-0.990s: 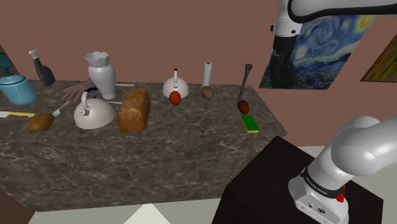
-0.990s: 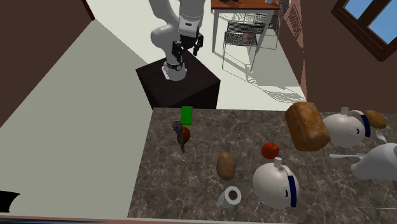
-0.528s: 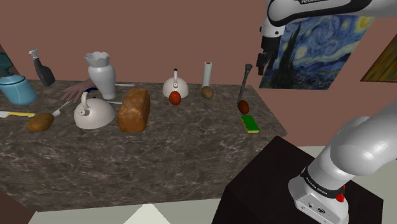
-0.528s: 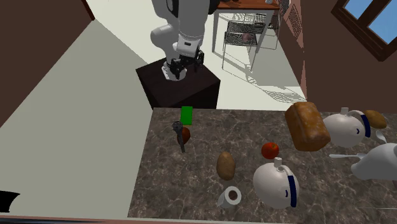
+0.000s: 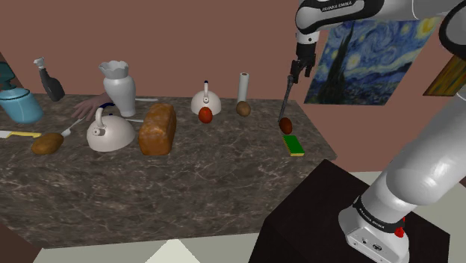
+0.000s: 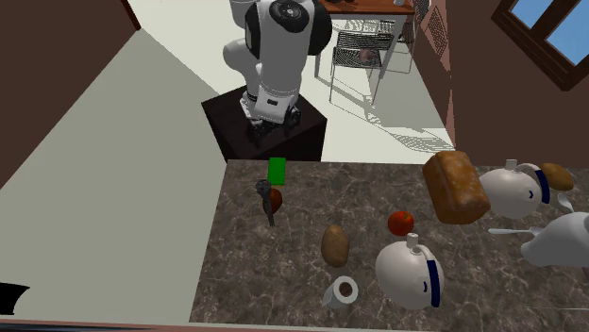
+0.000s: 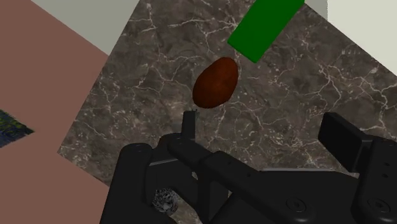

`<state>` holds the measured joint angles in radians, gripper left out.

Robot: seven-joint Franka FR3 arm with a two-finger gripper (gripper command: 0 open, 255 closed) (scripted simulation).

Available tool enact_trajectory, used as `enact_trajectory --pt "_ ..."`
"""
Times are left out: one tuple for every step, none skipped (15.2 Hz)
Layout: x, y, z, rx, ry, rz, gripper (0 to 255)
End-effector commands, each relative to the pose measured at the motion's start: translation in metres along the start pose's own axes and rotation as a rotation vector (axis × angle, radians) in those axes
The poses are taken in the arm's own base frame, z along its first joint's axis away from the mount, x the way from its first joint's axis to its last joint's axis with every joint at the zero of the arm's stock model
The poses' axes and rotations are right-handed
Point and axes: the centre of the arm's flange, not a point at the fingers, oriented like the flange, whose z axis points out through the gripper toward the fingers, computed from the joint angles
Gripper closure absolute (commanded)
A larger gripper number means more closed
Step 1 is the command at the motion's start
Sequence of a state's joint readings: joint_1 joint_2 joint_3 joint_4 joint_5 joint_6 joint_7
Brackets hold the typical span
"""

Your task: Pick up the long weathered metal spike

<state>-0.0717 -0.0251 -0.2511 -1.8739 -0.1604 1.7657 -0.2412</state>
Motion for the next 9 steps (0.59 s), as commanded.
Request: enact_trajectory --pt "0.022 0.015 0.005 -0.006 0.002 0.014 0" --pt "0.032 0.023 0.007 -0.009 0.003 0.02 0" --pt "0.042 0.031 0.009 -0.011 0.004 0.027 0" --pt "0.052 0.038 0.011 -0.014 0.005 0.034 0" --pt "0.062 0.046 0.013 -0.017 0.006 0.041 0" --pt "0.072 0.054 0.015 -0.02 0.008 0.048 0" --pt "0.082 0.062 0.017 -0.022 0.009 0.055 0" --pt "0.092 0.07 0.019 -0.025 0.01 0.062 0" --pt "0.102 0.078 0.021 -0.028 0.011 0.068 0"
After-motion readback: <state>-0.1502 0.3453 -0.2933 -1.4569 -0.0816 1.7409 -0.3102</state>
